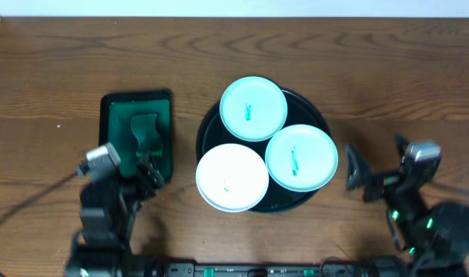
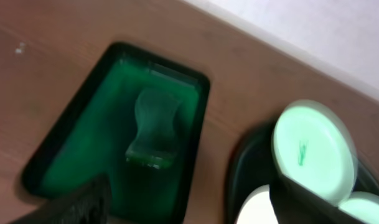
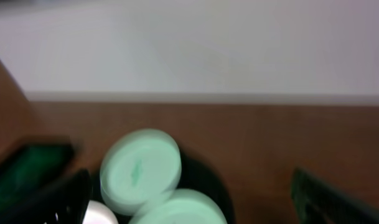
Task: Clean dirty plates on tray and stack at the side
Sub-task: 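Move the left gripper toward the sponge and the right gripper toward the plates, then grasp the green sponge in the water tray with the left gripper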
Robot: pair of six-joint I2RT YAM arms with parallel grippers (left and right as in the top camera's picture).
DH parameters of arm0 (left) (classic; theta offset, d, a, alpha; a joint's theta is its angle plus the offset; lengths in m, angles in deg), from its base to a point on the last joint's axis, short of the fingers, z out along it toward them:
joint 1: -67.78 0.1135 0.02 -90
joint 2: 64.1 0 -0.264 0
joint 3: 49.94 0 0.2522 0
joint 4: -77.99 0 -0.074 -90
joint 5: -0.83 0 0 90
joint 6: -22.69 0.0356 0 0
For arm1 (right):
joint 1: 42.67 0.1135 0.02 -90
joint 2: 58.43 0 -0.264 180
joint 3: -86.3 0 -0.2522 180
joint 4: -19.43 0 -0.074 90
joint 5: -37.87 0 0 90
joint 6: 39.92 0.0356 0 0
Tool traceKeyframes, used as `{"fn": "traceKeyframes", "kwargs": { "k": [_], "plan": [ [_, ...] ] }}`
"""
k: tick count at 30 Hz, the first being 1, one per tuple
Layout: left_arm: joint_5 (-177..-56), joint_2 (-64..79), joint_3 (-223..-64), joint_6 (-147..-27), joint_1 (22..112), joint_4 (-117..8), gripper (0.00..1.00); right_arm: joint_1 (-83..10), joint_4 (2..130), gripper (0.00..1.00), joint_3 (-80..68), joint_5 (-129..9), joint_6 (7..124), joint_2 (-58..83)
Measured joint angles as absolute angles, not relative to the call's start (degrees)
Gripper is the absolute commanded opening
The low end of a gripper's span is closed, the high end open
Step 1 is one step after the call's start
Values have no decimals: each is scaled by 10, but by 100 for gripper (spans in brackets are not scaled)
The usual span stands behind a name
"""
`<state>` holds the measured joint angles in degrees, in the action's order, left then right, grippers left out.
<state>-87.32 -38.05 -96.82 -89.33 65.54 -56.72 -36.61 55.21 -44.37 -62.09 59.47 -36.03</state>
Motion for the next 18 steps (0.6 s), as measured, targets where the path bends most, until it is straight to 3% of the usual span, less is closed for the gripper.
{"fn": "traceKeyframes", "kwargs": {
  "k": [3, 7, 10, 18],
  "plan": [
    [-873, -188, -1160, -878, 655, -406, 82, -367, 735, 99, -257, -617, 572, -147],
    [-873, -46, -1285, -852, 655, -337, 82, -366, 783, 99, -139, -667, 568, 37],
    [-877, 5, -1298, -834, 655, -329, 81, -366, 788, 99, -130, -719, 568, 103],
    [-809, 113, -1296, -904, 661, -343, 79, -366, 821, 80, -130, -757, 568, 160]
  ]
}}
